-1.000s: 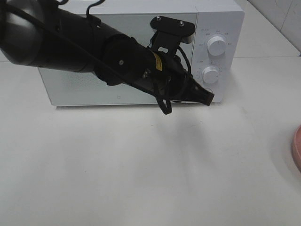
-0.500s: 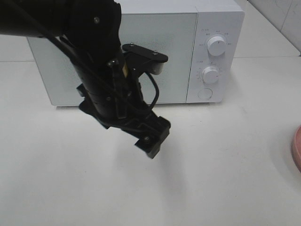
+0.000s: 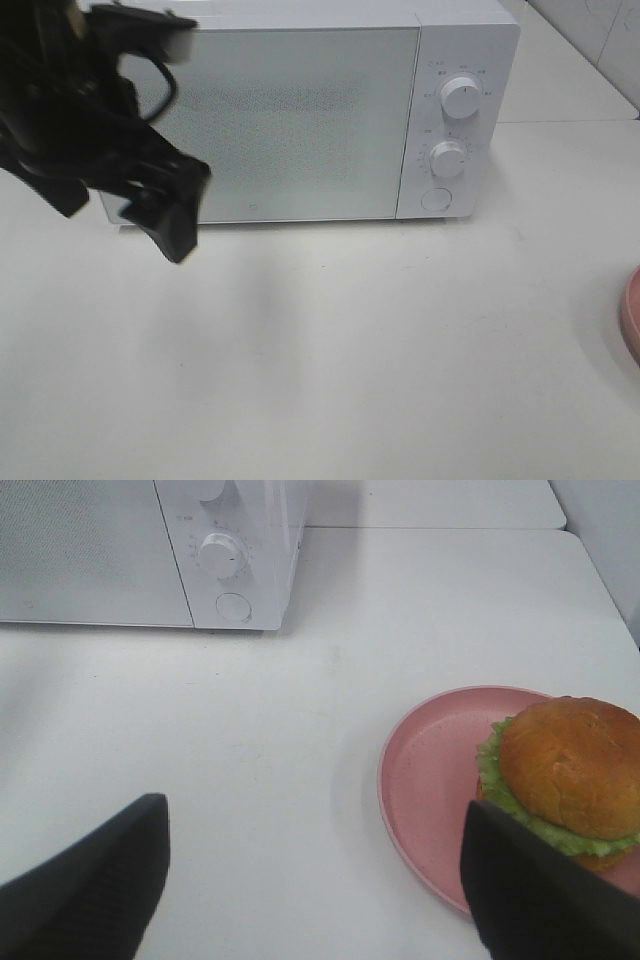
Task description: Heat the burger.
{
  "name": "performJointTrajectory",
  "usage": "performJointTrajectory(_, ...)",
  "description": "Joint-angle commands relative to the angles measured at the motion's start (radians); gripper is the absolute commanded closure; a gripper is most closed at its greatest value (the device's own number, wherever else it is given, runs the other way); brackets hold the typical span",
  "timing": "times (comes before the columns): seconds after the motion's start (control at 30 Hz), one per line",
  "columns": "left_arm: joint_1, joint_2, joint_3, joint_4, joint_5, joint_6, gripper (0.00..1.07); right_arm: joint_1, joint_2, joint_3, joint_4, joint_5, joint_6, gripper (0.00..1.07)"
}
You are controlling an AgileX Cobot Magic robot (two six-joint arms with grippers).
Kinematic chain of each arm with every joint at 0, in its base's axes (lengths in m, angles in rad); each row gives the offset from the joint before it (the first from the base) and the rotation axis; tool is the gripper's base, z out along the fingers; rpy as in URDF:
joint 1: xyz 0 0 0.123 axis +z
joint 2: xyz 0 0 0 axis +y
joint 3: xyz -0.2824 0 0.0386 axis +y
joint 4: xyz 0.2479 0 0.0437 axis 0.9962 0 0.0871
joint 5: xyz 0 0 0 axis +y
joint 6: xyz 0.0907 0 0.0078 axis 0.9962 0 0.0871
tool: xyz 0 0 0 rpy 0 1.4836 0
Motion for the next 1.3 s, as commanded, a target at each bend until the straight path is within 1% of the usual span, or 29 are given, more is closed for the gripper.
performJointTrajectory(0.03,0.079,-0.059,0.005,-0.035,0.065,0.031,0.09,-0.007,-0.027,0.002,0.004,-0.006,0.002,0.32)
performJointTrajectory(0.07,0.168,-0.113,0.005,-0.070,0.065,0.052,0.09,-0.007,-0.027,0.002,0.004,-0.006,0.002,0.32)
performJointTrajectory(0.1,0.214,-0.138,0.005,-0.080,0.065,0.064,0.09,-0.007,-0.027,0.002,0.004,-0.006,0.002,0.32)
performJointTrajectory(0.13,0.214,-0.138,0.005,-0.080,0.065,0.064,0.09,-0.007,-0.027,0.002,0.004,-0.006,0.002,0.32)
performJointTrajectory(0.17,0.301,-0.183,0.005,-0.096,0.065,0.080,0.09,-0.007,-0.027,0.002,0.004,-0.006,0.002,0.32)
performJointTrajectory(0.2,0.348,-0.207,0.005,-0.098,0.065,0.087,0.09,-0.007,-0.027,0.002,0.004,-0.006,0.002,0.32)
performJointTrajectory(0.23,0.348,-0.207,0.005,-0.098,0.065,0.087,0.09,-0.007,-0.027,0.002,0.004,-0.006,0.002,0.32)
performJointTrajectory(0.3,0.475,-0.273,0.005,-0.097,0.065,0.108,0.09,-0.007,-0.027,0.002,0.004,-0.006,0.002,0.32)
performJointTrajectory(0.33,0.475,-0.273,0.005,-0.097,0.065,0.108,0.09,-0.007,-0.027,0.002,0.004,-0.006,0.002,0.32)
performJointTrajectory(0.37,0.550,-0.320,0.007,-0.097,0.065,0.128,0.09,-0.007,-0.027,0.002,0.004,-0.006,0.002,0.32)
performJointTrajectory(0.4,0.550,-0.320,0.007,-0.097,0.065,0.128,0.09,-0.007,-0.027,0.002,0.004,-0.006,0.002,0.32)
performJointTrajectory(0.43,0.630,-0.367,0.022,-0.097,0.064,0.145,0.09,-0.007,-0.027,0.002,0.004,-0.006,0.002,0.32)
performJointTrajectory(0.47,0.668,-0.394,0.040,-0.097,0.064,0.151,0.09,-0.007,-0.027,0.002,0.004,-0.006,0.002,0.32)
performJointTrajectory(0.5,0.668,-0.394,0.040,-0.097,0.064,0.151,0.09,-0.007,-0.027,0.002,0.004,-0.006,0.002,0.32)
performJointTrajectory(0.53,0.720,-0.445,0.086,-0.097,0.059,0.155,0.09,-0.007,-0.027,0.002,0.004,-0.006,0.002,0.32)
performJointTrajectory(0.6,0.737,-0.475,0.119,-0.095,0.046,0.155,0.09,-0.007,-0.027,0.002,0.004,-0.006,0.002,0.32)
performJointTrajectory(0.67,0.745,-0.566,0.226,-0.090,-0.001,0.156,0.09,-0.007,-0.027,0.002,0.004,-0.006,0.002,0.32)
performJointTrajectory(0.7,0.745,-0.566,0.226,-0.090,-0.001,0.156,0.09,-0.007,-0.027,0.002,0.004,-0.006,0.002,0.32)
performJointTrajectory(0.73,0.745,-0.636,0.307,-0.087,-0.018,0.158,0.09,-0.007,-0.027,0.002,0.004,-0.006,0.002,0.32)
performJointTrajectory(0.77,0.745,-0.666,0.340,-0.083,-0.025,0.158,0.09,-0.007,-0.027,0.002,0.004,-0.006,0.002,0.32)
performJointTrajectory(0.8,0.745,-0.666,0.340,-0.083,-0.025,0.158,0.09,-0.007,-0.027,0.002,0.004,-0.006,0.002,0.32)
performJointTrajectory(0.83,0.745,-0.737,0.426,-0.073,-0.051,0.158,0.09,-0.007,-0.027,0.002,0.004,-0.006,0.002,0.32)
performJointTrajectory(0.87,0.745,-0.737,0.426,-0.073,-0.051,0.158,0.09,-0.007,-0.027,0.002,0.004,-0.006,0.002,0.32)
performJointTrajectory(0.9,0.745,-0.815,0.507,-0.067,-0.088,0.158,0.09,-0.007,-0.027,0.002,0.004,-0.006,0.002,0.32)
performJointTrajectory(0.97,0.745,-0.855,0.538,-0.063,-0.098,0.158,0.09,-0.007,-0.027,0.002,0.004,-0.006,0.002,0.32)
performJointTrajectory(1.03,0.745,-1.000,0.670,-0.035,-0.140,0.159,0.09,-0.007,-0.027,0.002,0.004,-0.006,0.002,0.32)
performJointTrajectory(1.17,0.745,-1.065,0.727,-0.026,-0.164,0.160,0.09,-0.007,-0.027,0.002,0.004,-0.006,0.002,0.32)
performJointTrajectory(1.23,0.745,-1.171,0.799,-0.027,-0.201,0.160,0.09,-0.007,-0.027,0.002,0.004,-0.006,0.002,0.32)
performJointTrajectory(1.3,0.745,-1.232,0.819,-0.022,-0.188,0.162,0.09,-0.007,-0.027,0.002,0.004,-0.006,0.002,0.32)
